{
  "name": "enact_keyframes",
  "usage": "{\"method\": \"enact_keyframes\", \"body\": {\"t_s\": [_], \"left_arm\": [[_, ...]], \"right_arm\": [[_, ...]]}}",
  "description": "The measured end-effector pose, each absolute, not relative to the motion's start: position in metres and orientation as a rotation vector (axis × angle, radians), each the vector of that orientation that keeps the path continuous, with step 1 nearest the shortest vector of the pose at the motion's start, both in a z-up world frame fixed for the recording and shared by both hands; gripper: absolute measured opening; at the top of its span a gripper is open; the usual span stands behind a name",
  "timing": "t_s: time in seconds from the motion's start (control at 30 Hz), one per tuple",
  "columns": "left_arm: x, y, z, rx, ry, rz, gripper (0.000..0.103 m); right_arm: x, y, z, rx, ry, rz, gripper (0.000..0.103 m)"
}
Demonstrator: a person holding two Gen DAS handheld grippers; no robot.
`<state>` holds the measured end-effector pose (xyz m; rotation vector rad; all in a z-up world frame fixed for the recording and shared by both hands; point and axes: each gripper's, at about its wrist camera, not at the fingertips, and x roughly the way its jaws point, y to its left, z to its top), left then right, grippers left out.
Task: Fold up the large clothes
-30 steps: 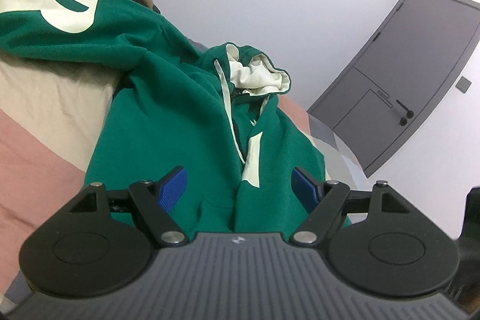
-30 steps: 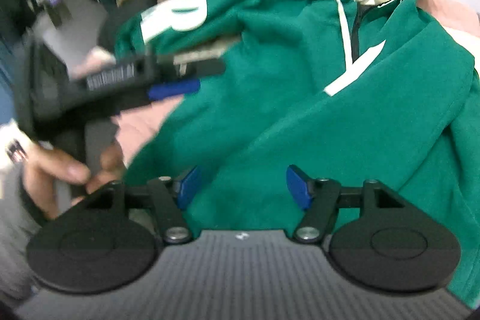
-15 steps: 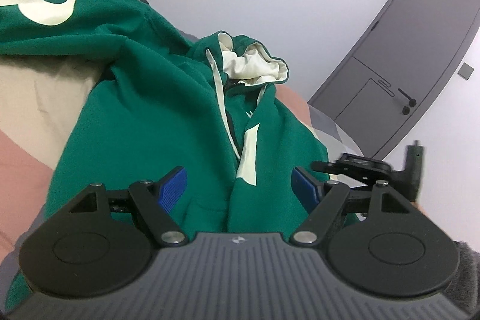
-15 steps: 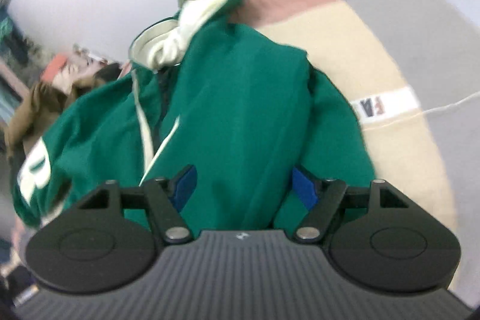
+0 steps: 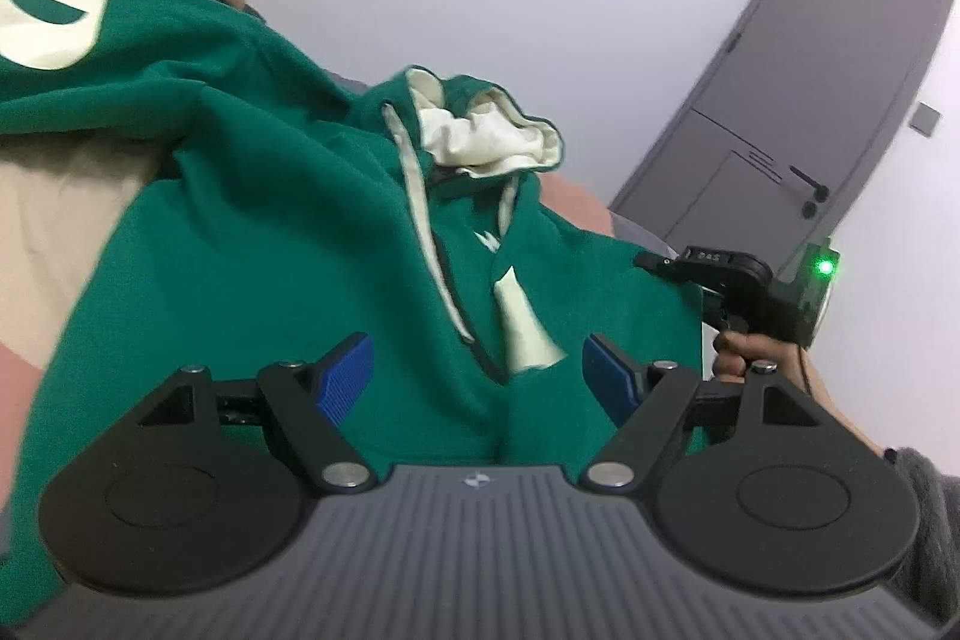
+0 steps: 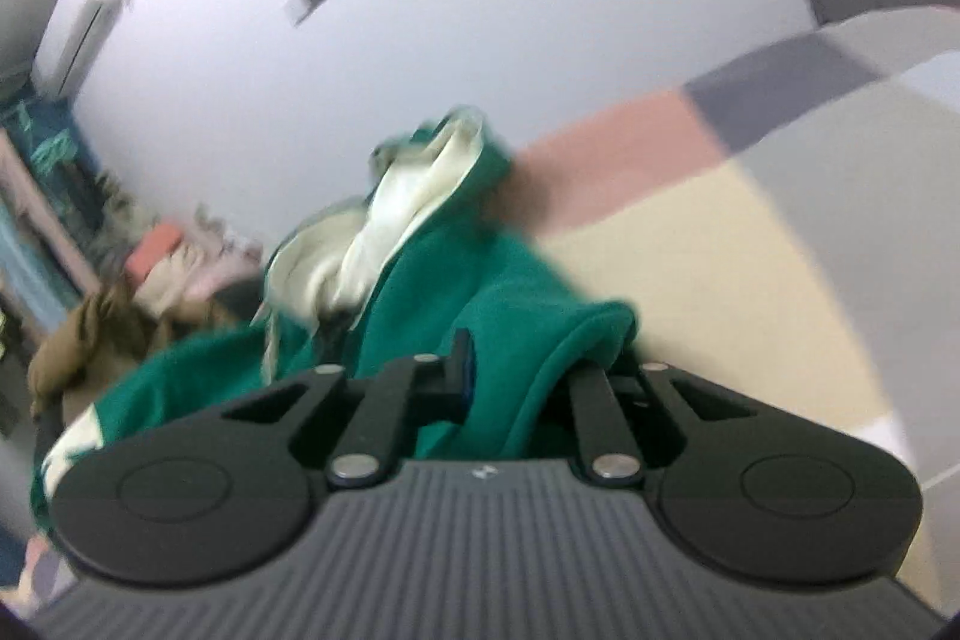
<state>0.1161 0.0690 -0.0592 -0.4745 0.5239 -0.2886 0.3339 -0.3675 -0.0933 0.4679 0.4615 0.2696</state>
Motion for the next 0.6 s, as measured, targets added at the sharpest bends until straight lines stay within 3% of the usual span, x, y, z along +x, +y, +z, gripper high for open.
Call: {"method": "enact_keyframes", "body": {"t_s": [0.23, 0.43, 0.47, 0.5, 0.57, 0.6], "left_arm": [[0.126, 0.052, -0.070, -0.391, 0.577, -0.327, 0.080], [0.127, 0.046, -0.073, -0.323, 0.586, -0.326, 0.080], [0.127, 0.046, -0.074, -0.317, 0.592, -0.322, 0.080], [0.129, 0.045, -0.075, -0.313, 0.599, -0.317, 0.080], [0.130, 0.045, -0.076, -0.311, 0.602, -0.314, 0.080], [0.130, 0.045, -0.075, -0.307, 0.603, -0.312, 0.080]], "right_arm": [[0.342, -0.384, -0.123, 0.440, 0.538, 0.171, 0.010], [0.318, -0.358, -0.092, 0.294, 0.533, 0.170, 0.022], [0.312, -0.355, -0.091, 0.281, 0.535, 0.169, 0.030], [0.305, -0.354, -0.089, 0.268, 0.541, 0.172, 0.047], [0.289, -0.349, -0.084, 0.227, 0.547, 0.186, 0.062], [0.281, -0.347, -0.081, 0.202, 0.553, 0.187, 0.062]]}}
